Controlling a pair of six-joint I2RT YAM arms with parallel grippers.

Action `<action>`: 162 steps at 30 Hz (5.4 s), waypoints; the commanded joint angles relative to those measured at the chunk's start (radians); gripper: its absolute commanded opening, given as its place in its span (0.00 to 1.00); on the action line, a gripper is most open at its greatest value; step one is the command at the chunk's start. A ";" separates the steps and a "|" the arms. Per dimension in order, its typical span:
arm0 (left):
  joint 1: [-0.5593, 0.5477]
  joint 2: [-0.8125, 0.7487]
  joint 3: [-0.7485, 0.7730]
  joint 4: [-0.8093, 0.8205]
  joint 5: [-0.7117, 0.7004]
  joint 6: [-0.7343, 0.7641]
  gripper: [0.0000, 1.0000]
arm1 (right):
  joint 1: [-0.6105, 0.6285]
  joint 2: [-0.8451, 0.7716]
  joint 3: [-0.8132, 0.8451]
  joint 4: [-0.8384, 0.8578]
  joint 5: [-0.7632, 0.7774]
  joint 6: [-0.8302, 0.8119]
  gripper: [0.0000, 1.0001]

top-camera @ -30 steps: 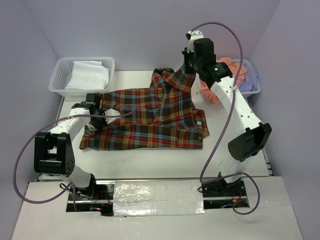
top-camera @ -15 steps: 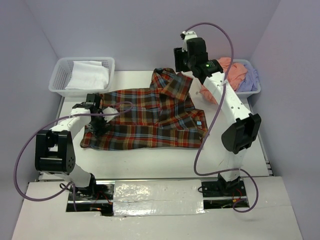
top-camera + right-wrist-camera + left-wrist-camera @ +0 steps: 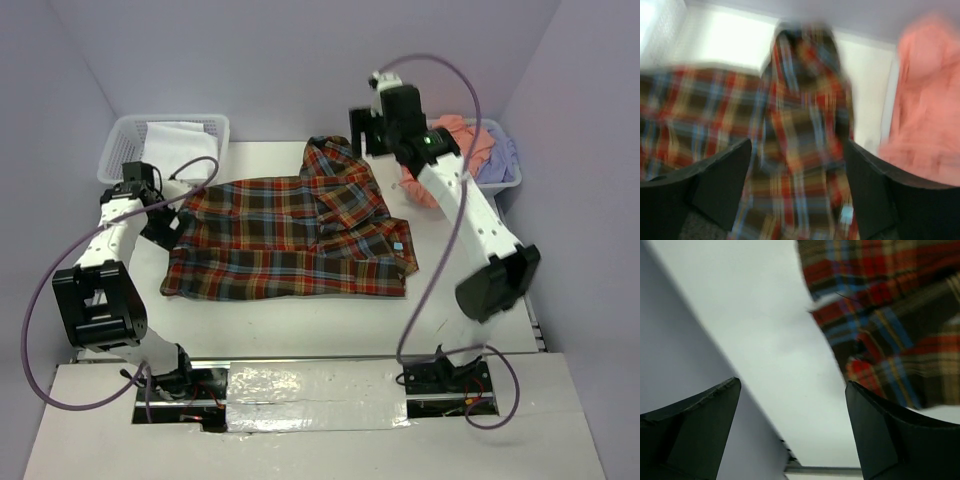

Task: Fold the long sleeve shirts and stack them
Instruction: Fold the shirt

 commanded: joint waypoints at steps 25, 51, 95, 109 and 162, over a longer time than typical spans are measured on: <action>0.047 0.180 -0.242 -0.051 0.373 -0.099 0.39 | -0.242 -0.377 -1.375 0.370 -0.407 0.518 0.48; 0.143 -0.070 -0.275 -0.280 0.132 0.065 0.79 | -0.316 -0.892 -1.227 -0.098 -0.078 0.527 0.72; -0.658 -0.145 -0.175 -0.036 0.092 -0.030 0.76 | -0.078 -0.380 -0.722 0.013 -0.249 0.161 0.66; -0.659 -0.019 0.042 -0.087 0.166 0.126 0.78 | -0.118 0.161 -0.326 -0.069 -0.199 0.055 0.70; -0.931 0.024 0.005 0.610 0.396 -0.018 0.99 | -0.099 -0.168 -0.570 0.072 -0.703 0.415 0.00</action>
